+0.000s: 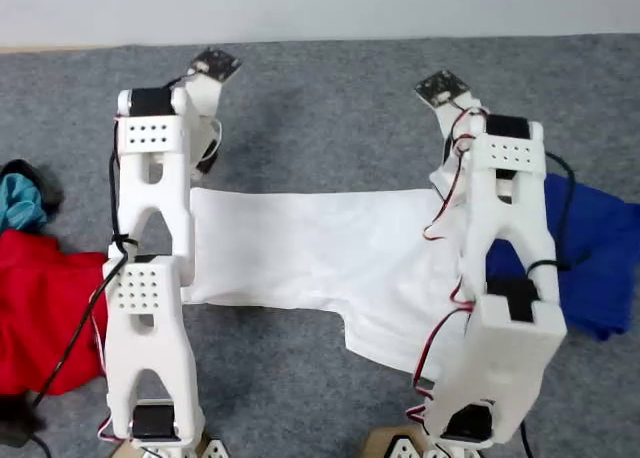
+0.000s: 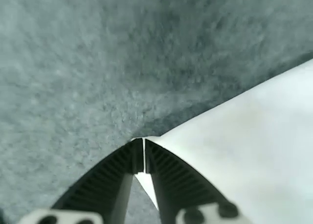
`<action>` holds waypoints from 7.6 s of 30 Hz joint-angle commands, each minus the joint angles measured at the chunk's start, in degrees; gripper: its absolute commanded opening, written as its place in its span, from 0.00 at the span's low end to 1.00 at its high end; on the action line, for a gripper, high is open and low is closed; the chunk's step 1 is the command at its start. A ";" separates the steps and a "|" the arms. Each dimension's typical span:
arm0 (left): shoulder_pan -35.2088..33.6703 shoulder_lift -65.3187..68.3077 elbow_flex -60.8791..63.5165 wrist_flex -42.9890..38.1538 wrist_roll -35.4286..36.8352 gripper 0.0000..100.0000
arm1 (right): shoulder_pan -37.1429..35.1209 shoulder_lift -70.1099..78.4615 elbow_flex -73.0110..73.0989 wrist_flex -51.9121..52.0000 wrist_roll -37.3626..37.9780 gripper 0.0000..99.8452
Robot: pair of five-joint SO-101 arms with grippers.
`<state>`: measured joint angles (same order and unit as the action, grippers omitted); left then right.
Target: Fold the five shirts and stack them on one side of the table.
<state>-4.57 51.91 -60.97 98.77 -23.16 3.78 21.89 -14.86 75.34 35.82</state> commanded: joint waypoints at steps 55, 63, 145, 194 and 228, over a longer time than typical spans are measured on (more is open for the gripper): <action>56.53 -6.24 34.86 -1.76 -3.87 0.19 | 62.73 -55.08 3.16 27.30 5.19 0.02; 56.62 -2.20 28.00 -2.11 0.53 0.08 | 59.91 -59.47 3.16 27.30 5.19 0.02; 57.05 -18.55 37.67 -0.44 -1.14 0.13 | 57.80 -72.31 19.16 27.12 5.63 0.02; 38.77 6.68 -1.10 1.67 -5.98 0.02 | 54.29 -72.92 19.60 25.45 5.19 0.02; 42.64 -25.85 27.38 1.93 -5.80 0.19 | 54.55 -73.45 19.52 27.12 5.45 0.01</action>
<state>35.25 35.21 -41.71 98.95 -28.79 58.55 -50.81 5.01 100.57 40.84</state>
